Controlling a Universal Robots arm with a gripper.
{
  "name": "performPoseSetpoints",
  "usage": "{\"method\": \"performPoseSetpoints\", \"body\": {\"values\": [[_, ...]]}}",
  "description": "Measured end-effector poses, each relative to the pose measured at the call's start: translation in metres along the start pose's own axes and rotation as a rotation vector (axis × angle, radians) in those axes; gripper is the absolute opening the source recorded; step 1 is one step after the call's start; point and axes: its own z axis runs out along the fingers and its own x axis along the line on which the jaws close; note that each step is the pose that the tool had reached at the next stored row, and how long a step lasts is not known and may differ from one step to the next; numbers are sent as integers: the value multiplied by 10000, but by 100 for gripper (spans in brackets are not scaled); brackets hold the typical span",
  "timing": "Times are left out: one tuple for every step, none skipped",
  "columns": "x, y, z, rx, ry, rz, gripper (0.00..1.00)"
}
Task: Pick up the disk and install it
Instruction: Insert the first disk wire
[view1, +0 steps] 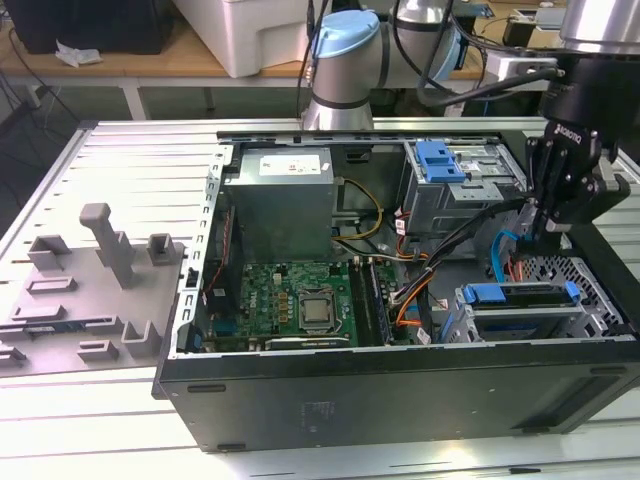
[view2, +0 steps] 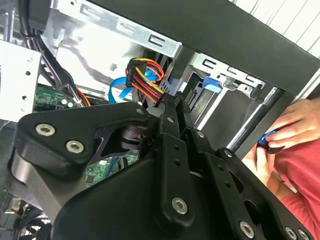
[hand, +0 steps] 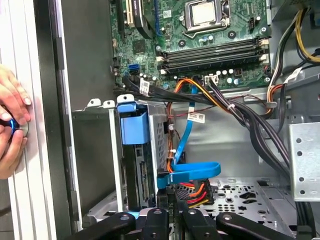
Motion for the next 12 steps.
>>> {"method": "performPoseSetpoints", "body": {"values": [[10,4,2,27,-2,4,17],[20,10,5,58,-6,10,17],[40,26,11,122,-12,23,17],[54,39,14,170,-16,35,17],[68,52,17,213,-21,46,17],[74,59,19,235,-23,52,17],[79,61,20,243,-23,48,17],[80,61,21,245,-24,40,17],[84,61,21,247,-24,31,17],[85,61,22,251,-25,20,17],[86,61,22,250,-25,19,17],[89,61,23,250,-24,19,17]]}}
